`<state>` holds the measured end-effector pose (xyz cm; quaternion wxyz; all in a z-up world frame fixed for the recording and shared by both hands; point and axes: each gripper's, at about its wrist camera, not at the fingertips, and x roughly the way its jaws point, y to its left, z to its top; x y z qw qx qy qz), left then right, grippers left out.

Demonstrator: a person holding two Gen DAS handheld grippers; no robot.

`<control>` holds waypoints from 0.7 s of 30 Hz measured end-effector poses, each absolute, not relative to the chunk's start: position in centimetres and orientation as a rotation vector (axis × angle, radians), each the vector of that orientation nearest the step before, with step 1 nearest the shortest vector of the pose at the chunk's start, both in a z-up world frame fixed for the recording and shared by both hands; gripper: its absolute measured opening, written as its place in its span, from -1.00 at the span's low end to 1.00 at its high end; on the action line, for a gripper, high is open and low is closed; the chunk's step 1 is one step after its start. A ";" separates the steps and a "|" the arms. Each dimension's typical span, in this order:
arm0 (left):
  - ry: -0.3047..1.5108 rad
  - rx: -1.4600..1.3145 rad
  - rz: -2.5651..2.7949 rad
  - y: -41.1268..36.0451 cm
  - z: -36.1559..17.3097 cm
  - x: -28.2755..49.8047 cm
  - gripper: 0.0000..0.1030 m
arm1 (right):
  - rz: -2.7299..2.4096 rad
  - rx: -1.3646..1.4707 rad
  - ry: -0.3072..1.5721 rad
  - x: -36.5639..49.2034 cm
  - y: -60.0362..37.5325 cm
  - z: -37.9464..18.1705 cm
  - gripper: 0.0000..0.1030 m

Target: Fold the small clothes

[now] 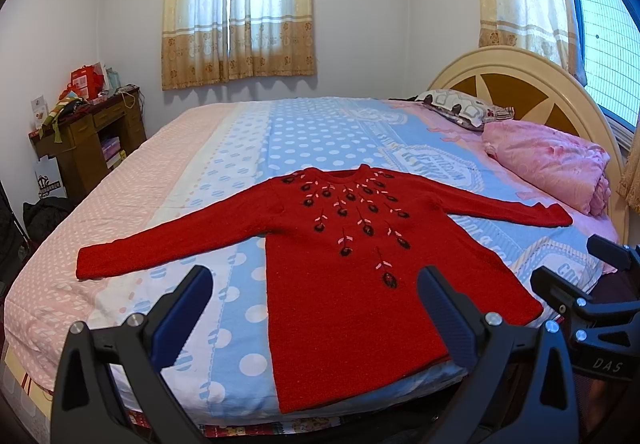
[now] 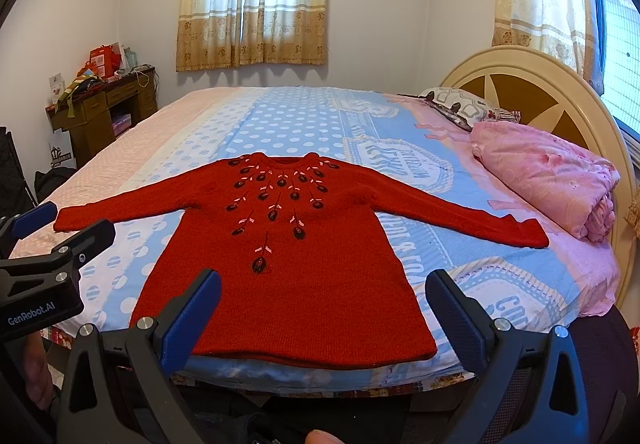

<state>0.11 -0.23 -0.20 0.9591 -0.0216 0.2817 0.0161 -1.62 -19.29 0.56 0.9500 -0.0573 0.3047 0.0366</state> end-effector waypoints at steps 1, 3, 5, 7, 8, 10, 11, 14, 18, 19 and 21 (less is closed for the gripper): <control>0.571 -0.043 0.033 -0.2 -0.2 0.1 1.00 | 0.075 -0.118 0.620 -1.6 -19.4 0.6 0.98; 0.572 -0.043 0.032 -0.2 -0.2 0.1 1.00 | 0.077 -0.116 0.620 -1.6 -19.4 0.6 0.98; 0.571 -0.042 0.032 -0.3 -0.2 0.0 1.00 | 0.076 -0.118 0.619 -1.6 -19.4 0.6 0.98; 0.571 -0.043 0.032 0.0 -0.3 0.1 1.00 | 0.077 -0.116 0.620 -1.6 -19.4 0.6 0.98; 0.573 -0.043 0.033 0.0 -0.3 0.2 1.00 | 0.077 -0.116 0.620 -1.6 -19.3 0.5 0.98; 0.573 -0.042 0.034 0.0 -0.3 0.2 1.00 | 0.075 -0.117 0.619 -1.6 -19.4 0.6 0.98; 0.572 -0.043 0.033 0.0 -0.3 0.2 1.00 | 0.077 -0.117 0.620 -1.6 -19.4 0.6 0.98; 0.573 -0.041 0.034 0.0 -0.3 0.2 1.00 | 0.076 -0.117 0.620 -1.6 -19.4 0.5 0.98; 0.574 -0.041 0.033 0.1 -0.2 0.1 1.00 | 0.079 -0.118 0.620 -1.6 -19.1 0.2 0.98; 0.574 -0.043 0.032 0.1 -0.2 0.1 1.00 | 0.079 -0.118 0.620 -1.6 -19.1 0.2 0.98; 0.574 -0.042 0.033 0.1 -0.2 0.1 1.00 | 0.079 -0.118 0.620 -1.7 -19.1 0.2 0.98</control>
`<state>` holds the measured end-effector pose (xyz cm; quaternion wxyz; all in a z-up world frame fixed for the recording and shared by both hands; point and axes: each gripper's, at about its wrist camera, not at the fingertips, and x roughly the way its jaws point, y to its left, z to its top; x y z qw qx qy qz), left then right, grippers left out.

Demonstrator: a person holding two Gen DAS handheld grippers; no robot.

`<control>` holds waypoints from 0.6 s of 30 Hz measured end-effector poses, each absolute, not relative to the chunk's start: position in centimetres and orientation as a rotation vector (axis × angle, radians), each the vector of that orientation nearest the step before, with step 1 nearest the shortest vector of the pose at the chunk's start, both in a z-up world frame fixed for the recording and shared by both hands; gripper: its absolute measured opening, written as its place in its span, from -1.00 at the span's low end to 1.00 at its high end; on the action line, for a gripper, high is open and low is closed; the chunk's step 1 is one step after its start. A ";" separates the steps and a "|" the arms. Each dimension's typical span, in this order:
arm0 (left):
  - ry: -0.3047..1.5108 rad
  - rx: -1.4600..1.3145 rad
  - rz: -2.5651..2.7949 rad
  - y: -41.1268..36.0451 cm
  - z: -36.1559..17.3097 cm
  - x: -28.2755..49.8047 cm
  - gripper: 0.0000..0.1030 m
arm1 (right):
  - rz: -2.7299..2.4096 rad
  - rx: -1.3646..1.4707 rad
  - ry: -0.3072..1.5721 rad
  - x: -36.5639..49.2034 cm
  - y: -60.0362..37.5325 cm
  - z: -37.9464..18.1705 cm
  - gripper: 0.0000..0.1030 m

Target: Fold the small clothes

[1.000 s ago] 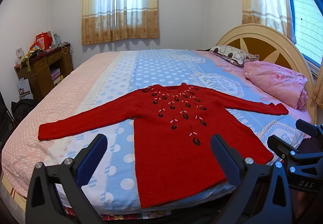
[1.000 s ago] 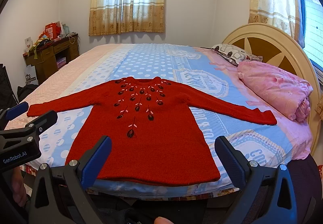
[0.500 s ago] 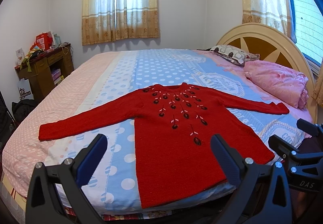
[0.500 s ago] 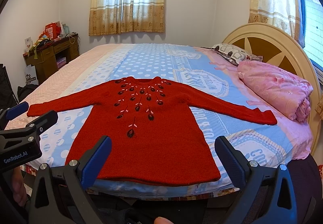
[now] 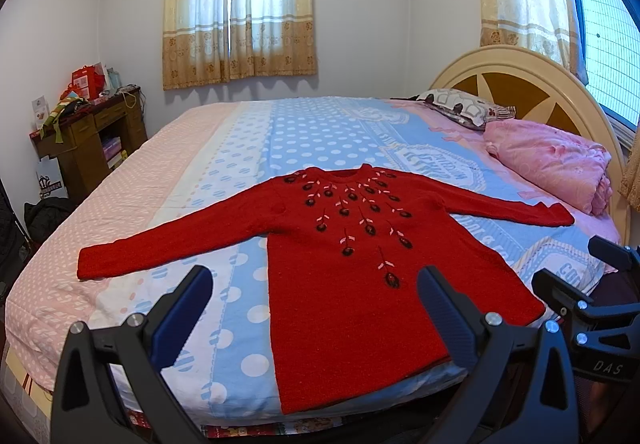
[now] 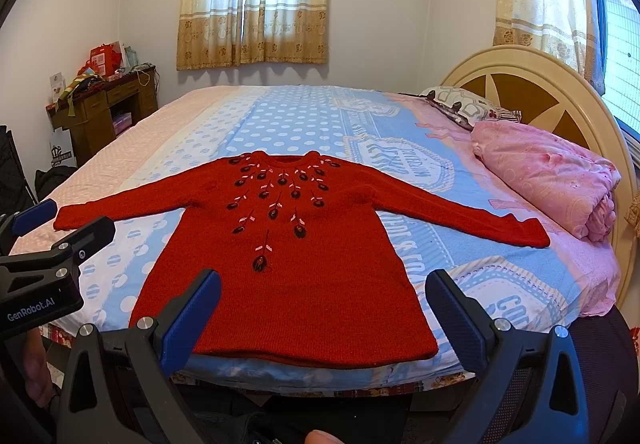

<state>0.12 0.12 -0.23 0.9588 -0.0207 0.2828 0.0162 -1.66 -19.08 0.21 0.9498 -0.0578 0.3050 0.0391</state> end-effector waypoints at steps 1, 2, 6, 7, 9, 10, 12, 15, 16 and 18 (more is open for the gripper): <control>0.574 -0.042 0.033 0.1 -0.2 0.1 1.00 | 0.079 -0.117 0.620 -1.6 -19.1 0.2 0.98; 0.574 -0.042 0.033 0.1 -0.2 0.1 1.00 | 0.079 -0.117 0.621 -1.6 -19.1 0.2 0.98; 0.573 -0.041 0.033 0.1 -0.2 0.1 1.00 | 0.079 -0.118 0.621 -1.7 -19.1 0.2 0.98; 0.574 -0.041 0.033 0.1 -0.2 0.1 1.00 | 0.079 -0.117 0.621 -1.6 -19.1 0.2 0.98; 0.574 -0.040 0.034 0.1 -0.2 0.1 1.00 | 0.079 -0.117 0.622 -1.6 -19.1 0.2 0.98; 0.574 -0.040 0.034 0.1 -0.2 0.1 1.00 | 0.079 -0.118 0.622 -1.6 -19.1 0.2 0.98; 0.573 -0.040 0.034 0.1 -0.2 0.1 1.00 | 0.079 -0.117 0.622 -1.6 -19.1 0.2 0.98; 0.574 -0.039 0.034 0.0 -0.2 0.1 1.00 | 0.079 -0.118 0.622 -1.7 -19.0 0.2 0.98; 0.575 -0.040 0.033 0.0 -0.3 0.1 1.00 | 0.079 -0.117 0.622 -1.6 -19.1 0.2 0.98; 0.576 -0.038 0.032 0.2 -0.3 0.1 1.00 | 0.079 -0.117 0.622 -1.6 -19.1 0.2 0.98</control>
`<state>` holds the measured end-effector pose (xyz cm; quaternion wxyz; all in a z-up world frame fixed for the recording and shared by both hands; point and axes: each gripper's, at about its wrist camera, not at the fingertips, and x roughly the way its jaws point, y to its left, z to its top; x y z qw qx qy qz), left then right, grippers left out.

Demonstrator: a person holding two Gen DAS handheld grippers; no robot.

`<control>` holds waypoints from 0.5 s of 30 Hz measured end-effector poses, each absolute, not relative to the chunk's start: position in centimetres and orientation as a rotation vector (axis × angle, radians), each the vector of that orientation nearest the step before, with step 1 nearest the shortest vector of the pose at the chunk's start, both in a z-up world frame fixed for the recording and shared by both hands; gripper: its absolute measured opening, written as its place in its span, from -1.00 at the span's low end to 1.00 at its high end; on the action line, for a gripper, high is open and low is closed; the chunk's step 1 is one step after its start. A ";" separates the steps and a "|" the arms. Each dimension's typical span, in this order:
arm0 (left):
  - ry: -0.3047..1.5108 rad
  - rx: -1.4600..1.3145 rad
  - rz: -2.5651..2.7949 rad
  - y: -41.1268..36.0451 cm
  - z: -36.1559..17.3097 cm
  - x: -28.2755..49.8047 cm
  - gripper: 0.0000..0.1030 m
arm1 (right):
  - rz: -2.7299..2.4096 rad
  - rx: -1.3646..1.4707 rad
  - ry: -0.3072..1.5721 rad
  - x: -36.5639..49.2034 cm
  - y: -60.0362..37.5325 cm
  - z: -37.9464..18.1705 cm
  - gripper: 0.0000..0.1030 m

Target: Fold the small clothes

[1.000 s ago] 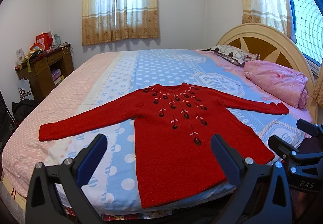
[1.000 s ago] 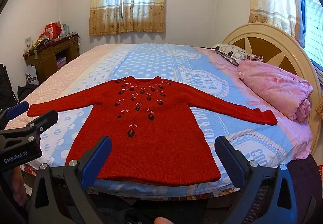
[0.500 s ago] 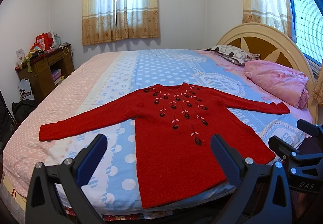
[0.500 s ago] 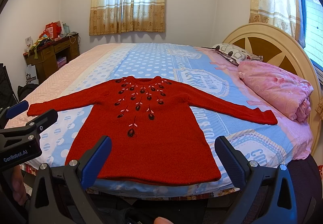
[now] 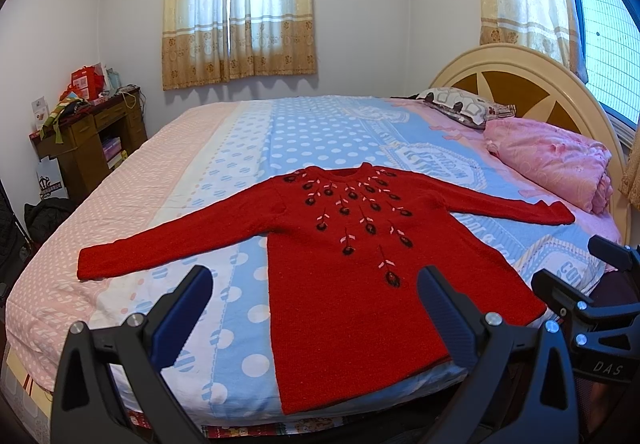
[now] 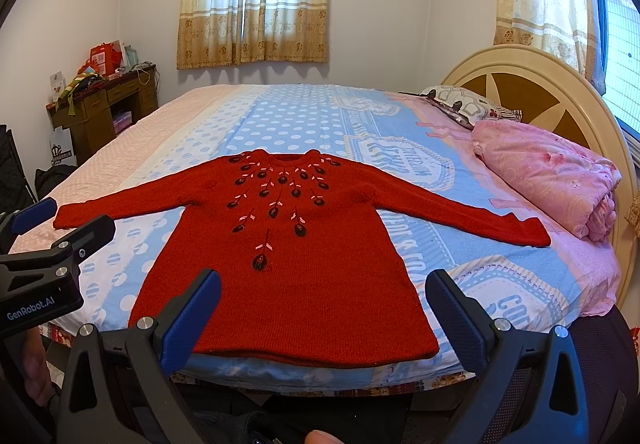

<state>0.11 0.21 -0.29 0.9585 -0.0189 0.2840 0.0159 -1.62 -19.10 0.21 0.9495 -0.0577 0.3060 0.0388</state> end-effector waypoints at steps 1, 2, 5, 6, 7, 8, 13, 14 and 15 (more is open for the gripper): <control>0.576 -0.039 0.032 0.2 -0.3 0.1 1.00 | 0.078 -0.117 0.622 -1.6 -19.1 0.2 0.98; 0.576 -0.040 0.032 0.2 -0.3 0.1 1.00 | 0.078 -0.117 0.622 -1.6 -19.1 0.2 0.98; 0.576 -0.038 0.033 0.2 -0.3 0.1 1.00 | 0.078 -0.117 0.623 -1.6 -19.1 0.2 0.98; 0.576 -0.038 0.033 0.2 -0.3 0.1 1.00 | 0.078 -0.117 0.623 -1.6 -19.0 0.2 0.98; 0.577 -0.036 0.034 0.3 -0.4 0.1 1.00 | 0.078 -0.118 0.624 -1.6 -19.0 0.2 0.98; 0.578 -0.034 0.035 0.3 -0.4 0.2 1.00 | 0.078 -0.120 0.625 -1.6 -19.1 0.1 0.98; 0.576 -0.022 0.046 1.3 -1.1 0.9 1.00 | 0.071 -0.116 0.635 -1.2 -19.4 -0.8 0.98; 0.576 -0.018 0.047 1.2 -1.3 1.1 1.00 | 0.068 -0.113 0.637 -0.9 -19.7 -1.0 0.98; 0.576 -0.007 0.046 1.0 -1.7 1.5 1.00 | 0.066 -0.112 0.640 -0.6 -20.0 -1.2 0.98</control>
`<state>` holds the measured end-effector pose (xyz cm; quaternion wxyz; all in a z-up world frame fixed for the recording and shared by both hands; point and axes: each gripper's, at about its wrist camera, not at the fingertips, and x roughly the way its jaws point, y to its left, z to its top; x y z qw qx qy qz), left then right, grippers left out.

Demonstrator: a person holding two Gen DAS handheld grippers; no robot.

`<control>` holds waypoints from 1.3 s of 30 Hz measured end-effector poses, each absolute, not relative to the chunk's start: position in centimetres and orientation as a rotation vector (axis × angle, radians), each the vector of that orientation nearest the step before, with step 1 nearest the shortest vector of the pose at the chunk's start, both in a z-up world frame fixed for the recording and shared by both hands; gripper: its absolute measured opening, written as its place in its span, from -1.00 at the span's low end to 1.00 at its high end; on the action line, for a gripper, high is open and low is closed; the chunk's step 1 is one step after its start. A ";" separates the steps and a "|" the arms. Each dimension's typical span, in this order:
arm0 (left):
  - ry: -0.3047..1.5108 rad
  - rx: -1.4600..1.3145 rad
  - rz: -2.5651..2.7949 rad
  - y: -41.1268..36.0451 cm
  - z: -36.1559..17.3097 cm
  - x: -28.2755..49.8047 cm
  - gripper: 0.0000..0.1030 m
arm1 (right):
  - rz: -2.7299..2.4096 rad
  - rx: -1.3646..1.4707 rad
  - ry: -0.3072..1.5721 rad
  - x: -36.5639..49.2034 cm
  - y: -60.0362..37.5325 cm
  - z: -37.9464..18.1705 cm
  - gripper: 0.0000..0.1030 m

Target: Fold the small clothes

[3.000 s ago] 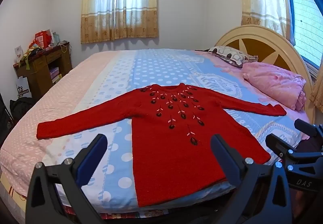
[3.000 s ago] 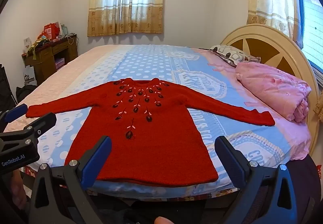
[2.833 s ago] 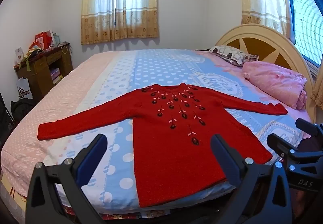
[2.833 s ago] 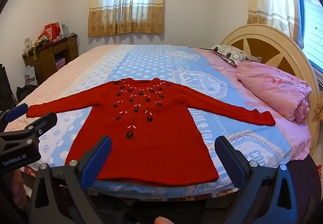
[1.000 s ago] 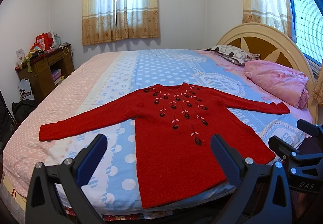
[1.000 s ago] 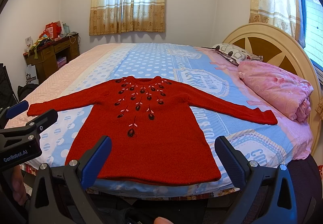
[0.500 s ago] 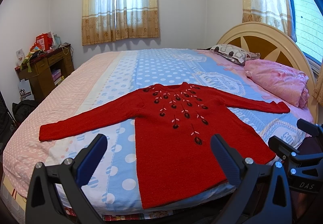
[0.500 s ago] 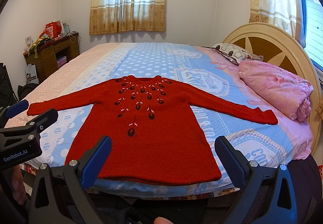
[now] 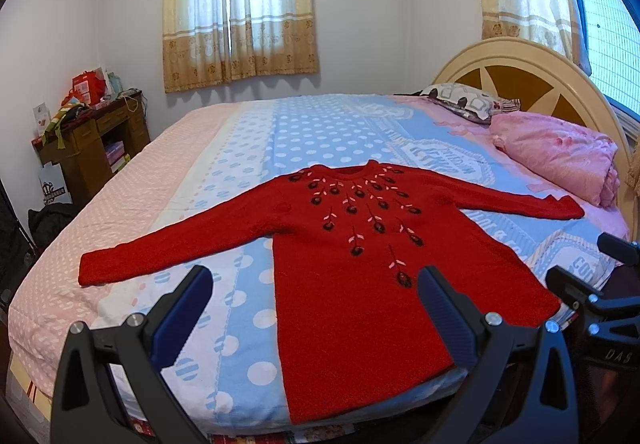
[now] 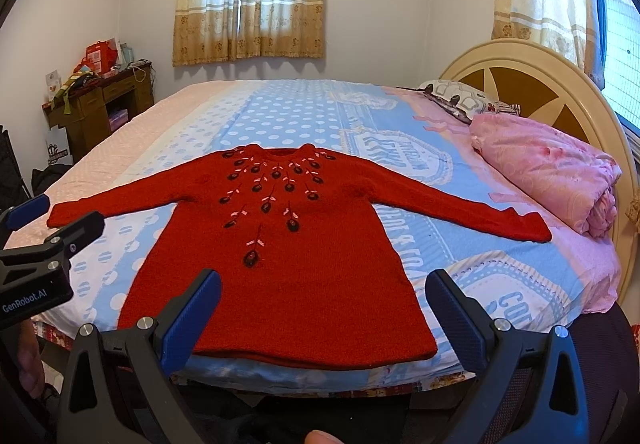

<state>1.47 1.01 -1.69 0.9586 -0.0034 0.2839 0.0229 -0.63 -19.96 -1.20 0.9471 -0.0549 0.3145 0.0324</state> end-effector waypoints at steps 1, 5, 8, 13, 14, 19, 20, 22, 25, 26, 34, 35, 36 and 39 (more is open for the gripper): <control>0.577 0.001 0.043 0.8 -1.8 1.7 1.00 | 0.063 -0.110 0.645 -0.3 -20.2 -1.4 0.98; 0.606 0.019 0.008 0.7 -3.2 3.1 1.00 | 0.045 -0.083 0.674 1.3 -21.9 -2.6 0.98; 0.626 0.037 -0.018 0.4 -4.2 4.1 1.00 | 0.025 -0.055 0.691 2.5 -23.3 -3.8 0.98; 0.649 0.084 -0.019 0.3 -5.1 6.6 1.00 | -0.049 -0.018 0.732 5.3 -26.9 -6.0 0.98; 0.650 0.098 -0.013 0.4 -5.1 7.3 1.00 | -0.067 -0.008 0.741 5.9 -27.9 -6.4 0.98; 0.619 0.150 0.042 0.6 -4.8 10.7 1.00 | -0.170 0.067 0.758 8.5 -34.7 -7.4 0.97; 0.637 0.146 0.054 1.0 -5.0 11.7 1.00 | -0.191 0.100 0.769 9.2 -36.8 -7.4 0.97; 0.657 0.127 0.059 1.3 -5.3 13.1 1.00 | -0.235 0.133 0.775 10.1 -39.8 -7.3 0.97; 0.672 0.126 0.089 1.9 -5.7 14.5 1.00 | -0.326 0.164 0.770 11.4 -44.9 -6.8 0.97; 0.677 0.127 0.096 2.2 -5.8 14.8 1.00 | -0.352 0.177 0.770 11.9 -46.5 -6.7 0.97; 0.721 0.116 0.153 3.9 -6.4 16.3 1.00 | -0.492 0.287 0.813 16.2 -56.7 -8.0 0.55; 0.725 0.118 0.157 3.9 -6.5 16.5 1.00 | -0.502 0.299 0.833 17.0 -57.7 -8.4 0.52; 0.729 0.120 0.159 3.9 -6.5 16.7 1.00 | -0.504 0.315 0.842 17.5 -58.3 -8.7 0.48; 0.743 0.130 0.162 3.8 -6.8 17.2 1.00 | -0.500 0.336 0.859 18.8 -59.0 -9.4 0.42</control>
